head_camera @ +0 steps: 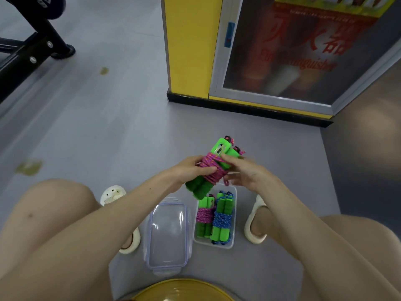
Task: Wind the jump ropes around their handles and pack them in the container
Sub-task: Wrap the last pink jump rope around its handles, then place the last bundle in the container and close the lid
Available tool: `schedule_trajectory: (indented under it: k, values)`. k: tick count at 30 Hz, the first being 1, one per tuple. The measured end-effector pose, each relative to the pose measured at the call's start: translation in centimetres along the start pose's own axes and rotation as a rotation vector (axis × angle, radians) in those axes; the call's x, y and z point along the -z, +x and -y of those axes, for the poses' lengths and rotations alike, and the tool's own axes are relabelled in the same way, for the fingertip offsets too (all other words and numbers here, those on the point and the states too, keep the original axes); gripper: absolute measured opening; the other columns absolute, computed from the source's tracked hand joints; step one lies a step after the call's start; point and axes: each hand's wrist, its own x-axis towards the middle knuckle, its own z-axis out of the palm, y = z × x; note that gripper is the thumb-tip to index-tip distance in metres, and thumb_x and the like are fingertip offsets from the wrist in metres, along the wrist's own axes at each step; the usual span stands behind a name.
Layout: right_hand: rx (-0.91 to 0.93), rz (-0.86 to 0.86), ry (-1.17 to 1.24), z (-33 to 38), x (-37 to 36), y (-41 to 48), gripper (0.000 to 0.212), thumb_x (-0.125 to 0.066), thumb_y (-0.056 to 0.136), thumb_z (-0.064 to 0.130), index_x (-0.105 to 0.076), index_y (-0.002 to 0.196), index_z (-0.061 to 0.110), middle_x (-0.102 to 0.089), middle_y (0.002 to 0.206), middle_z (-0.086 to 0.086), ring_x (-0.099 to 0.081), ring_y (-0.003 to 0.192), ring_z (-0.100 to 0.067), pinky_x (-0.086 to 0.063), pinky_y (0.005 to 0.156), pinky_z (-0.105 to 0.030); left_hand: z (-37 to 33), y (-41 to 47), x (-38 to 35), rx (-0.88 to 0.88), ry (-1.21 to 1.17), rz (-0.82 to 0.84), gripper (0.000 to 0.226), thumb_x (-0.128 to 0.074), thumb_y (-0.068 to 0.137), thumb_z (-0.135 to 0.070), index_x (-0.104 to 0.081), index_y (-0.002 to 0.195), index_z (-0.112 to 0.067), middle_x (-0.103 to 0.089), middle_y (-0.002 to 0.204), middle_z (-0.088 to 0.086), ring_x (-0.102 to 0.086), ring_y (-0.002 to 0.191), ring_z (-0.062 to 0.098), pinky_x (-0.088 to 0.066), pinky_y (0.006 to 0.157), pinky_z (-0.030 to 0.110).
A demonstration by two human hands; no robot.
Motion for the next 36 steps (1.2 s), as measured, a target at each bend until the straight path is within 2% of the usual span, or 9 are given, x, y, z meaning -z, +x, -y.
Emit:
schedule_trajectory:
  k: [3,6,10,13,16,22,27,33,36]
  values:
    - [0.067,-0.013,-0.035,-2.1,0.5,0.0,0.04,-0.074,0.08,0.027,-0.061,0.112,0.006,-0.07,0.086,-0.012,-0.065,0.054,-0.017,-0.052,0.046,-0.022,1.0,-0.1,-1.1,0.057,0.114,0.019,0.045,-0.062,0.092,-0.026,-0.048,0.133,-0.015,-0.056,0.134,0.011,-0.054,0.117,0.02,-0.04,0.099,0.029]
    - [0.164,-0.1,-0.186,-3.7,0.3,1.0,0.03,-0.076,0.079,0.017,-0.058,0.101,0.009,-0.066,0.079,-0.01,-0.063,0.05,-0.012,-0.053,0.047,-0.022,1.6,0.6,-1.7,0.12,0.182,-0.128,0.054,-0.054,0.096,-0.017,-0.033,0.146,-0.013,-0.049,0.135,0.012,-0.048,0.124,0.025,-0.037,0.094,0.032]
    - [0.25,-0.176,-0.243,-6.0,-0.2,3.4,0.038,-0.076,0.074,0.016,-0.045,0.095,0.02,-0.062,0.089,-0.008,-0.065,0.069,-0.026,-0.055,0.064,-0.035,1.2,1.9,-2.5,0.299,-0.027,-0.186,0.019,-0.042,0.1,-0.028,-0.05,0.107,-0.012,-0.058,0.101,0.014,-0.062,0.093,0.029,-0.047,0.086,0.041]
    - [0.303,-0.173,-0.34,-7.5,-0.3,4.6,0.044,-0.076,0.074,0.015,-0.045,0.106,0.014,-0.058,0.09,-0.003,-0.058,0.078,-0.021,-0.043,0.058,-0.019,1.8,3.7,-2.5,0.395,-0.1,-0.198,0.038,-0.035,0.101,-0.044,-0.047,0.104,-0.008,-0.06,0.103,0.02,-0.063,0.085,0.031,-0.051,0.079,0.042]
    - [0.344,-0.157,-0.437,-8.6,-0.4,5.4,0.049,-0.078,0.072,0.021,-0.047,0.11,0.014,-0.061,0.101,-0.008,-0.058,0.09,-0.023,-0.044,0.074,-0.029,2.9,5.7,-3.1,0.47,-0.227,-0.184,0.046,-0.037,0.1,-0.049,-0.051,0.095,-0.005,-0.062,0.085,0.016,-0.062,0.074,0.027,-0.05,0.068,0.038]
    - [0.334,0.042,-0.549,-11.8,-0.2,6.9,0.047,-0.065,0.078,-0.003,-0.042,0.118,0.003,-0.057,0.107,-0.01,-0.059,0.103,-0.028,-0.043,0.079,-0.028,7.9,9.5,-5.5,0.476,-0.322,-0.259,0.008,-0.051,0.092,-0.005,-0.054,0.086,-0.009,-0.057,0.077,0.012,-0.054,0.063,0.02,-0.052,0.045,0.026]
    - [0.205,0.152,-0.707,-14.5,-0.6,7.7,0.045,-0.056,0.082,-0.007,-0.04,0.123,0.001,-0.054,0.119,-0.013,-0.053,0.112,-0.026,-0.042,0.092,-0.032,14.8,10.1,-7.1,0.422,-0.386,-0.28,0.032,-0.054,0.083,0.009,-0.057,0.115,0.006,-0.064,0.104,0.026,-0.062,0.085,0.032,-0.053,0.076,0.046]
    - [-0.012,0.17,-0.798,-16.7,-0.4,9.0,0.04,-0.044,0.083,-0.01,-0.046,0.123,0.001,-0.051,0.128,-0.017,-0.048,0.119,-0.03,-0.042,0.099,-0.036,18.5,9.9,-8.4,0.282,-0.33,-0.374,0.046,-0.053,0.087,0.011,-0.036,0.124,-0.011,-0.053,0.092,0.001,-0.056,0.079,0.016,-0.048,0.065,0.027]
    - [-0.062,0.127,-0.901,-18.0,-0.4,9.9,0.04,-0.042,0.087,-0.006,-0.047,0.127,-0.002,-0.05,0.13,-0.02,-0.049,0.119,-0.032,-0.042,0.097,-0.035,19.8,10.5,-8.0,0.278,-0.182,-0.314,0.043,-0.057,0.088,0.001,-0.031,0.117,-0.016,-0.052,0.095,0.003,-0.056,0.084,0.02,-0.05,0.07,0.035]
